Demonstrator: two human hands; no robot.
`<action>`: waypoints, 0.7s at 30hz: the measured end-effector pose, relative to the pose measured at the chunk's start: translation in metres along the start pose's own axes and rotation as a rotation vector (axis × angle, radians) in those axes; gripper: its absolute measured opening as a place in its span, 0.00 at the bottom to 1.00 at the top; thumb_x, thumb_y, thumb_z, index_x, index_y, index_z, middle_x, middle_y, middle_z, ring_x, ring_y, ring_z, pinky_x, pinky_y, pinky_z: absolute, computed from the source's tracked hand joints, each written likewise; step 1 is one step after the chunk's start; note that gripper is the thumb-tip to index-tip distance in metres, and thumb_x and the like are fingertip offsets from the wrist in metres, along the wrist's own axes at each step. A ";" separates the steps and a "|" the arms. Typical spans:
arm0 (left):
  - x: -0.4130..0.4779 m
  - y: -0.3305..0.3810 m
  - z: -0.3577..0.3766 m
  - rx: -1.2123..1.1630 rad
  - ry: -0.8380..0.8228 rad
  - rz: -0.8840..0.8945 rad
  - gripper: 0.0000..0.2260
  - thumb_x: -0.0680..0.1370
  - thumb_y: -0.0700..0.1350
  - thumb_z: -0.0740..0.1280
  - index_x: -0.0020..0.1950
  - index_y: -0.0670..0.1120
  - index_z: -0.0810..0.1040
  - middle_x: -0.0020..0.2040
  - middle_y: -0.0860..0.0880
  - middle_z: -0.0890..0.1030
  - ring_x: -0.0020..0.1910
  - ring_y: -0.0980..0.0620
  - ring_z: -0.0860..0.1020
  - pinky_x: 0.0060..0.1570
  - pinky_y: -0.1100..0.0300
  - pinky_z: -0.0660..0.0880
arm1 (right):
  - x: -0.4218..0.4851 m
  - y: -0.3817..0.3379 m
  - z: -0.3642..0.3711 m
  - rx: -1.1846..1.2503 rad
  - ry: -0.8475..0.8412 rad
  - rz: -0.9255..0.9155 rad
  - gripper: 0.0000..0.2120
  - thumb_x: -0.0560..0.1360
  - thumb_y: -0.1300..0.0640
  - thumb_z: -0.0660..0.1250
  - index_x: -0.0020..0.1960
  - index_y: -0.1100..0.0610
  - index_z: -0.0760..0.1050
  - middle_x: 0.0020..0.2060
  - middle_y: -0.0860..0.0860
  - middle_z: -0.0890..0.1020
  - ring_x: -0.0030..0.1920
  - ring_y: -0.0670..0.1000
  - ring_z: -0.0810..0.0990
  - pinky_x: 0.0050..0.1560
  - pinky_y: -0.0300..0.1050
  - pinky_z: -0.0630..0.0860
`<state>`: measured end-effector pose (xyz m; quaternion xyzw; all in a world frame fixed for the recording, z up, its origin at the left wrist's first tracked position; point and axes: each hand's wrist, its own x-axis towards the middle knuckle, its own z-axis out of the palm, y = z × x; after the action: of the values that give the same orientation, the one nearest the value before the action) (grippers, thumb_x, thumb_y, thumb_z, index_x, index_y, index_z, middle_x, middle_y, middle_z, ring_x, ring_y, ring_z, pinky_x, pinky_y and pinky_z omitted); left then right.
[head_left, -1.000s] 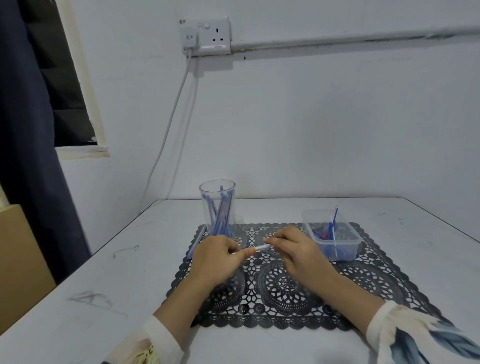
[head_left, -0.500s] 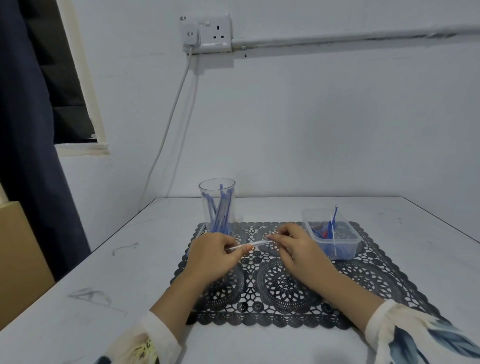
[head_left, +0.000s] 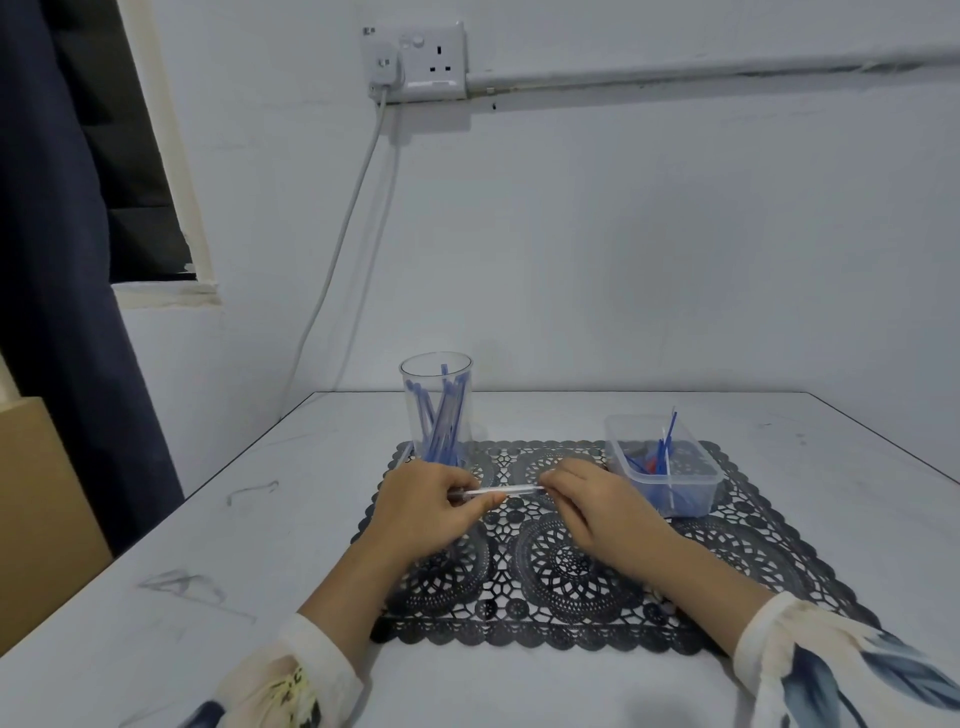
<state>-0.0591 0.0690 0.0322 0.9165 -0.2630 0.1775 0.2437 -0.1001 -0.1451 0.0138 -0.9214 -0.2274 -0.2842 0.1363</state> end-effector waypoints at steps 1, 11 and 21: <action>0.000 -0.001 0.000 -0.017 0.003 0.006 0.15 0.71 0.64 0.65 0.40 0.55 0.83 0.27 0.54 0.78 0.26 0.59 0.72 0.28 0.69 0.62 | 0.000 -0.001 -0.002 0.010 -0.006 -0.018 0.16 0.76 0.54 0.54 0.52 0.59 0.78 0.42 0.50 0.80 0.42 0.48 0.78 0.44 0.39 0.77; -0.001 -0.005 -0.001 -0.089 0.022 0.011 0.13 0.71 0.63 0.67 0.42 0.55 0.84 0.27 0.54 0.79 0.26 0.59 0.73 0.28 0.70 0.62 | -0.001 0.000 -0.006 0.044 0.050 -0.015 0.19 0.76 0.48 0.53 0.52 0.56 0.80 0.39 0.48 0.80 0.36 0.45 0.76 0.36 0.38 0.74; 0.003 -0.010 0.000 -0.048 0.079 -0.058 0.18 0.72 0.66 0.62 0.43 0.55 0.84 0.31 0.56 0.81 0.32 0.61 0.76 0.32 0.65 0.69 | -0.003 -0.004 -0.010 0.106 0.128 0.135 0.22 0.77 0.65 0.55 0.70 0.55 0.65 0.45 0.45 0.72 0.44 0.42 0.69 0.47 0.35 0.69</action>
<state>-0.0511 0.0756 0.0304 0.9098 -0.2307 0.2002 0.2810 -0.1087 -0.1466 0.0211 -0.9061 -0.1705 -0.3201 0.2180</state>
